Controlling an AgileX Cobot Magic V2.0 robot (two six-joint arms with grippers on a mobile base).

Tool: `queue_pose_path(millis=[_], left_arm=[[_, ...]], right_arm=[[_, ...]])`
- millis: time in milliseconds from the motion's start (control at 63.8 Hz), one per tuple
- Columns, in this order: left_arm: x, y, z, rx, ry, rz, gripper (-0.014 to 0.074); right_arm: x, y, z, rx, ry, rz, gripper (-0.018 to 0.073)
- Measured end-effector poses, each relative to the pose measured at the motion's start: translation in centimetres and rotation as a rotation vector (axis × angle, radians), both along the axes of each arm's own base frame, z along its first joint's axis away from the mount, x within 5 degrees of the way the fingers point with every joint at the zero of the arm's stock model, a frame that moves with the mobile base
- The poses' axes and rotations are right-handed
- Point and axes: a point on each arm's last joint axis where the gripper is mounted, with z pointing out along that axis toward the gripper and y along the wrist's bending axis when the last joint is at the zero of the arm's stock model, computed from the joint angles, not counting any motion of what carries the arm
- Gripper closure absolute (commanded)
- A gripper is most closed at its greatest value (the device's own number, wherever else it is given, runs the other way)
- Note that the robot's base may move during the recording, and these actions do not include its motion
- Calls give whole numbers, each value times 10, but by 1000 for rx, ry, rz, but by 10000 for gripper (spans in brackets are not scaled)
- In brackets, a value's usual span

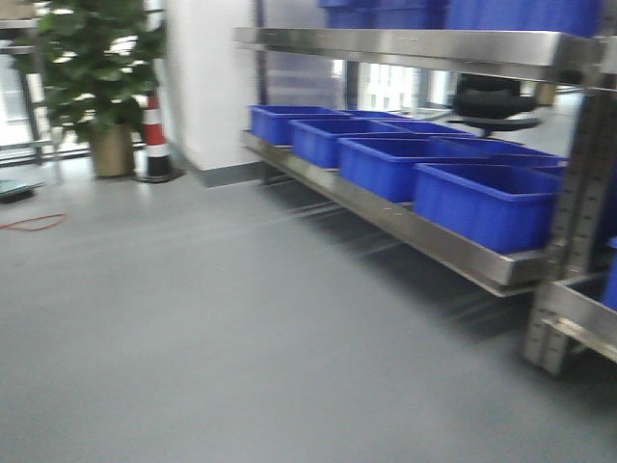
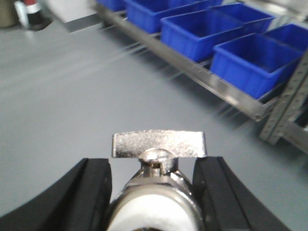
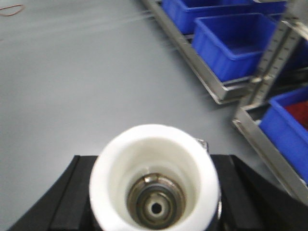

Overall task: Place valve from conveyor to right shelf box
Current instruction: 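Drive the base away from the conveyor holding both valves, then drive up to the steel shelf and position grippers over blue bins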

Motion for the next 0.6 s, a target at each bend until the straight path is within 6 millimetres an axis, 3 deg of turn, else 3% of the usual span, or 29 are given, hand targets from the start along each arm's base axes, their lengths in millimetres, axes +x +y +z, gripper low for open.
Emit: queue_pose_path(millis=[596], left_arm=[[1, 0, 3, -5, -36, -2, 708]], right_arm=[[0, 0, 1, 1, -6, -1, 711]])
